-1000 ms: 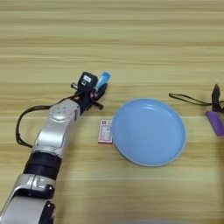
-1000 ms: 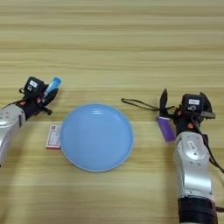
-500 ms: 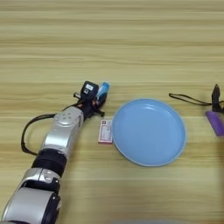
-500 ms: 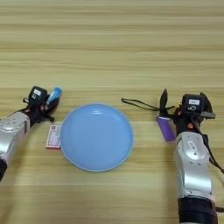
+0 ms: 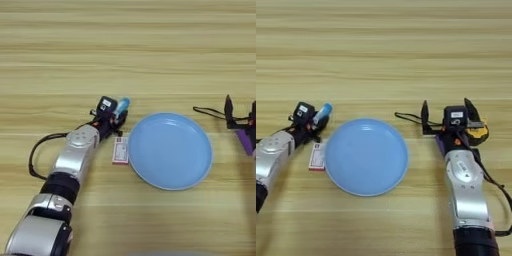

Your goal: Move the objects on the table

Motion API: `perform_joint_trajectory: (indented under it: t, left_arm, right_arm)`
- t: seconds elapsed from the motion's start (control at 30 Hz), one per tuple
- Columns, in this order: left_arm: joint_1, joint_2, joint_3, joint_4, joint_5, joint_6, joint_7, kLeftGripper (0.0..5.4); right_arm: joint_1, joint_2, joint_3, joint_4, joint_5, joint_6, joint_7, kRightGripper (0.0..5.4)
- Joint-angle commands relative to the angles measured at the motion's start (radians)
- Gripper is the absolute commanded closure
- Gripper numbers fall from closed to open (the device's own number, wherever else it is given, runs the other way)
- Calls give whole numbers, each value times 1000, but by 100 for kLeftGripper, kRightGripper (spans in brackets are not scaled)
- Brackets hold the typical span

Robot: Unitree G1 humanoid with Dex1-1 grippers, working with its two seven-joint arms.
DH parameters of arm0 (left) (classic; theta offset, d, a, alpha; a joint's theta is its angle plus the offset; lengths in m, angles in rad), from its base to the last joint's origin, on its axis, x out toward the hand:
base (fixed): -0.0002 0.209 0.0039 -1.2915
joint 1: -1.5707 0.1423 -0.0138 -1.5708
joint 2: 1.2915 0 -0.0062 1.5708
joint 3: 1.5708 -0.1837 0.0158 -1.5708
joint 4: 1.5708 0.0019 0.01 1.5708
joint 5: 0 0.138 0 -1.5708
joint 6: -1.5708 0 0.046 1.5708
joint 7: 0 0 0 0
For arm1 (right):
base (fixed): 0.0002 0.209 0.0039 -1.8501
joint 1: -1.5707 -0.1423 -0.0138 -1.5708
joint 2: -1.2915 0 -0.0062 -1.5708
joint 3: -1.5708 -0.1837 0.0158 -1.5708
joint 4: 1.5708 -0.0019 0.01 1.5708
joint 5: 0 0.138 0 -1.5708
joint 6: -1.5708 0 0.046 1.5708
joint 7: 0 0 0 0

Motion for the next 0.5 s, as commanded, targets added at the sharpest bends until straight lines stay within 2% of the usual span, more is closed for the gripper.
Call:
perform_joint_trajectory:
  t: [0.03, 0.23, 0.37, 0.5]
  left_arm:
    - [3, -6, -7, -1, 11, 11, 7, 297]
    - [2, -10, -5, -1, 11, 10, 13, 229]
    - [1, -12, -5, -1, 11, 10, 17, 183]
    - [-2, -17, -6, 4, 11, 8, 21, 143]
  right_arm:
    - [6, -8, 0, -3, -2, -1, 8, 0]
    - [10, -8, 26, -12, -12, 9, 24, 0]
    - [16, -5, 83, -48, -29, 36, 59, 0]
    - [12, -4, 139, -93, -35, 112, 103, 0]
